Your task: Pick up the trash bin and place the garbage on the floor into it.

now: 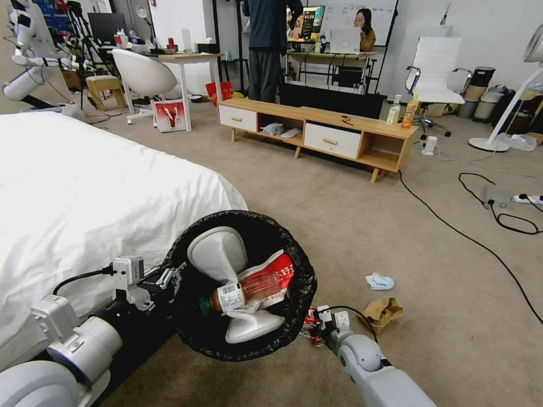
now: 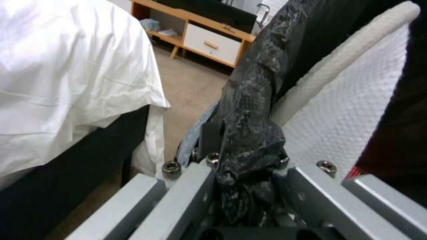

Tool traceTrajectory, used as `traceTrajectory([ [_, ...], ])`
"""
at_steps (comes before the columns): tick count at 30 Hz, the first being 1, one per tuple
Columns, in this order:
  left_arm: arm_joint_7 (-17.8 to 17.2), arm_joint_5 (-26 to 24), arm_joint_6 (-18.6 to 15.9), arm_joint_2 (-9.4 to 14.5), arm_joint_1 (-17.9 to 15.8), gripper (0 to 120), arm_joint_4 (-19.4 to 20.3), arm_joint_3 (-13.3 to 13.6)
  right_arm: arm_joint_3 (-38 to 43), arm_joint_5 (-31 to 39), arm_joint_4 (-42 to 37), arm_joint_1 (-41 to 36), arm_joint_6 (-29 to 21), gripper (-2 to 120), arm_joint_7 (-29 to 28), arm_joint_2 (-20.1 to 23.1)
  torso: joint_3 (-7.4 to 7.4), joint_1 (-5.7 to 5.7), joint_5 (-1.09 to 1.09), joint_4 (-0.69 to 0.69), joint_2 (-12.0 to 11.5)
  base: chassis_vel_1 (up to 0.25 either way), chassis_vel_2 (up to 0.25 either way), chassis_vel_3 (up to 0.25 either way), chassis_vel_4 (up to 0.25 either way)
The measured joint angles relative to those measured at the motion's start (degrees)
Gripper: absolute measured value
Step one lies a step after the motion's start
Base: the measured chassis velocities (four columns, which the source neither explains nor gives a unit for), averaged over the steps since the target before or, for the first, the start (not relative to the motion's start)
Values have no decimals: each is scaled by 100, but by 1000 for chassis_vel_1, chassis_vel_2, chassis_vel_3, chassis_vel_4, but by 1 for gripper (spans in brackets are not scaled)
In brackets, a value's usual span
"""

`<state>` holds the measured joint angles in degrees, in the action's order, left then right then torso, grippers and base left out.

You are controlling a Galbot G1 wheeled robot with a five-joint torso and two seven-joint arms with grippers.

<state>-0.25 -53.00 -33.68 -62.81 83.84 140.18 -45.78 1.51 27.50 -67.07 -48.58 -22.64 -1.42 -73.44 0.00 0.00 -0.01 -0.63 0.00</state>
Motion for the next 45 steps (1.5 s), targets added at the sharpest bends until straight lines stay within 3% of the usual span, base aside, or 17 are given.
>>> traceTrajectory([
  [14,18,3,17,-17,-28,2,-70,12,245,-462,1258,431,616,100,388,-236,0,0,1,0,0,0,0,0,0],
  [36,10,-98,21,26,-45,2,-90,-34,494,-1298,2430,728,961,99,718,-544,0,0,1,0,0,0,0,0,0],
  [38,10,-99,21,26,-50,2,-94,-30,494,-1307,2434,734,961,98,722,-545,0,0,1,0,0,0,0,0,0],
  [39,10,-100,21,26,-55,2,-97,-25,494,-1313,2436,737,961,90,722,-544,0,0,0,0,0,0,0,0,0],
  [43,9,-103,22,26,-66,2,-101,-13,503,-1336,2440,733,963,79,732,-545,0,0,1,0,0,0,0,0,0],
  [45,7,-103,21,23,-67,2,-107,-4,516,-1392,2439,701,977,66,775,-539,-1,0,0,-1,0,0,0,0,0],
])
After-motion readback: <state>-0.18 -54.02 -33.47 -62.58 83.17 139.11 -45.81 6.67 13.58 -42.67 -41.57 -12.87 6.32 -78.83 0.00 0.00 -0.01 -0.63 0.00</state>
